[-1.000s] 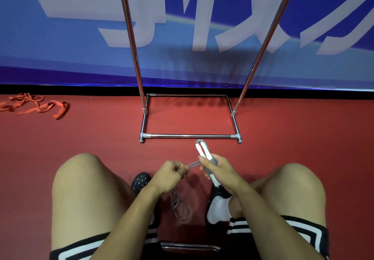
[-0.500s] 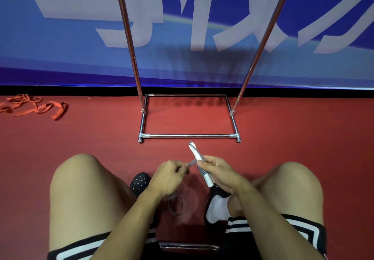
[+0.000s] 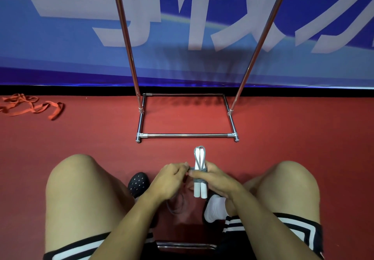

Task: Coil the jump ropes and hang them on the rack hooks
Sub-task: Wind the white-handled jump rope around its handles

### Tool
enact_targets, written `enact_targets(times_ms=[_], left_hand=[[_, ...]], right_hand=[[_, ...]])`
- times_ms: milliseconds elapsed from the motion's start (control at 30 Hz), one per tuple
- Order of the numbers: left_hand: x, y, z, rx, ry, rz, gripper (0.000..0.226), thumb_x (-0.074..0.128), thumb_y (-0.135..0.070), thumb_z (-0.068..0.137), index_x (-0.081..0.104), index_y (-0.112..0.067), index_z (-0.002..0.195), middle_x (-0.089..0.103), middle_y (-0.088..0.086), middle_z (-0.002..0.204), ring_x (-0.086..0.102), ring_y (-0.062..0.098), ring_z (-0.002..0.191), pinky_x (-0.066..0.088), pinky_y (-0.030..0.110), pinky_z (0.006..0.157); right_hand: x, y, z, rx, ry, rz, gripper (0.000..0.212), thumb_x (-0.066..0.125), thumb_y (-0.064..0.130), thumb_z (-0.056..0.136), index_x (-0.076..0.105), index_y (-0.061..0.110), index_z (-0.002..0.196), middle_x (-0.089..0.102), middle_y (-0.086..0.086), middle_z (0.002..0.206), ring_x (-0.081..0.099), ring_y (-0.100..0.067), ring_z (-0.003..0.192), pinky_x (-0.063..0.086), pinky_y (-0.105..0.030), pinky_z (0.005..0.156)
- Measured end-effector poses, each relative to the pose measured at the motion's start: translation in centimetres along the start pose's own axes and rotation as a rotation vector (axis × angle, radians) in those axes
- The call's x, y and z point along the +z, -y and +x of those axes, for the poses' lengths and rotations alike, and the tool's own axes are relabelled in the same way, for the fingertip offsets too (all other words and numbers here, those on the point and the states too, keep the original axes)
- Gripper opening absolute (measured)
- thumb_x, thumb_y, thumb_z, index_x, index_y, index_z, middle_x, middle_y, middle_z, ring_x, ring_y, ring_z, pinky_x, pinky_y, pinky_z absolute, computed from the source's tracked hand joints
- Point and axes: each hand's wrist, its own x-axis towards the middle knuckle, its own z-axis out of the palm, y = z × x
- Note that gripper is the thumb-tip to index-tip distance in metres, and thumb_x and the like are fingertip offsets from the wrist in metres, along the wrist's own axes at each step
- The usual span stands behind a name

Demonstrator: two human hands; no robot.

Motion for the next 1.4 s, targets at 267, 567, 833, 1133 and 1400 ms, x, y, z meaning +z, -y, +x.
enact_targets(times_ms=[267,567,833,1133,1400], left_hand=[[0.3,-0.3,0.0,0.006,0.069,-0.085,0.042,0.042,-0.023,0.107,0.057,-0.025,0.068,0.051,-0.015,0.058,0.042,0.005,0.057,0.037,0.028,0.06],[0.2,0.4,0.5,-0.09,0.16,-0.157,0.033,0.044,-0.024,0.103,0.063,-0.026,0.075,0.062,-0.006,0.06,0.053,0.013,0.054,0.042,0.033,0.059],[0.2,1.4,1.1,-0.293,0.245,-0.31,0.038,0.037,-0.026,0.105,0.065,-0.007,0.088,0.066,0.015,0.068,0.07,0.033,0.064,0.048,0.032,0.06],[0.0,0.5,0.4,-0.43,0.508,-0.379,0.057,0.026,-0.039,0.109,0.06,-0.007,0.077,0.061,0.015,0.062,0.066,0.027,0.059,0.053,0.03,0.064],[0.5,2.2,1.3,-0.239,0.225,-0.361,0.046,0.051,-0.036,0.106,0.069,-0.018,0.069,0.04,-0.003,0.053,0.031,0.012,0.05,0.027,0.027,0.052]], right_hand=[[-0.2,-0.2,0.3,0.076,-0.072,0.013,0.032,0.074,0.023,0.082,0.056,0.014,0.107,0.058,-0.008,0.078,0.059,-0.02,0.063,0.053,-0.038,0.063],[-0.4,-0.4,0.4,0.099,-0.064,-0.109,0.051,0.076,0.029,0.084,0.049,0.011,0.123,0.067,-0.016,0.089,0.062,-0.028,0.063,0.046,-0.032,0.05],[0.5,0.4,-0.3,0.086,-0.011,-0.026,0.027,0.068,0.012,0.097,0.062,0.006,0.123,0.077,-0.019,0.097,0.075,-0.036,0.088,0.061,-0.038,0.074],[-1.6,0.7,-0.6,0.004,-0.177,-0.029,0.019,0.066,0.008,0.096,0.069,0.002,0.114,0.074,-0.016,0.086,0.063,-0.02,0.065,0.046,-0.029,0.054],[-1.7,0.9,-0.6,-0.05,-0.211,0.08,0.025,0.069,0.011,0.096,0.068,-0.001,0.117,0.059,-0.006,0.072,0.05,-0.017,0.057,0.042,-0.027,0.05]])
